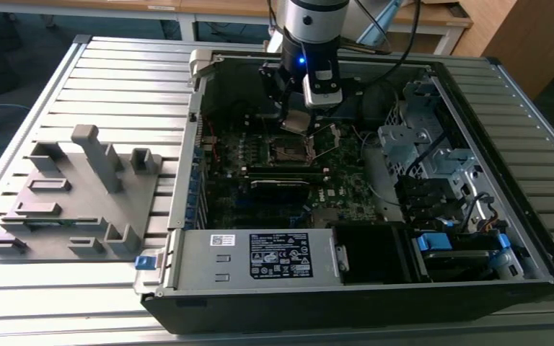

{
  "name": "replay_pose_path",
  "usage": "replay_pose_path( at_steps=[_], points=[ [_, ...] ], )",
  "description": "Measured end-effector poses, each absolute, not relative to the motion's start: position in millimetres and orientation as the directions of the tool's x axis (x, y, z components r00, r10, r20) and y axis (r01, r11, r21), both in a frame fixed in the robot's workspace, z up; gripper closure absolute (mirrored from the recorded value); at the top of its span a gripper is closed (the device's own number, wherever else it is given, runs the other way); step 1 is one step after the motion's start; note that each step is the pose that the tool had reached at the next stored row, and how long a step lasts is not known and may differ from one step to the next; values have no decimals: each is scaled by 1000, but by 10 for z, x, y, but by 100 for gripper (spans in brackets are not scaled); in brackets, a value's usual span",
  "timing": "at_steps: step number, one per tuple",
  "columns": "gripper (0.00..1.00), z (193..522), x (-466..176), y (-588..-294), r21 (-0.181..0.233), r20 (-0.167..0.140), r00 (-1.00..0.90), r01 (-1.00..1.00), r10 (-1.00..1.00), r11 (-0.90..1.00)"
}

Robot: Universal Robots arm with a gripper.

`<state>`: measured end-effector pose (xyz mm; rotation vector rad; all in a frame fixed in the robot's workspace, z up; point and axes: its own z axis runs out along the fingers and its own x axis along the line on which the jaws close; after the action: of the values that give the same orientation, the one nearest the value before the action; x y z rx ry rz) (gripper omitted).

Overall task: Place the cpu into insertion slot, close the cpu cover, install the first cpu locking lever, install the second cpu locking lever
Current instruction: 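Place the cpu into insertion slot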

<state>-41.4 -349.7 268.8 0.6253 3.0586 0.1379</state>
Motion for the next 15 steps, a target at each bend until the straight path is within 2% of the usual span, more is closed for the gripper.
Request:
replay_pose_path(
  at_steps=[15],
  points=[
    [46, 2682, -414, -3497, 90, 1, -865, 500, 502, 861]
  ],
)
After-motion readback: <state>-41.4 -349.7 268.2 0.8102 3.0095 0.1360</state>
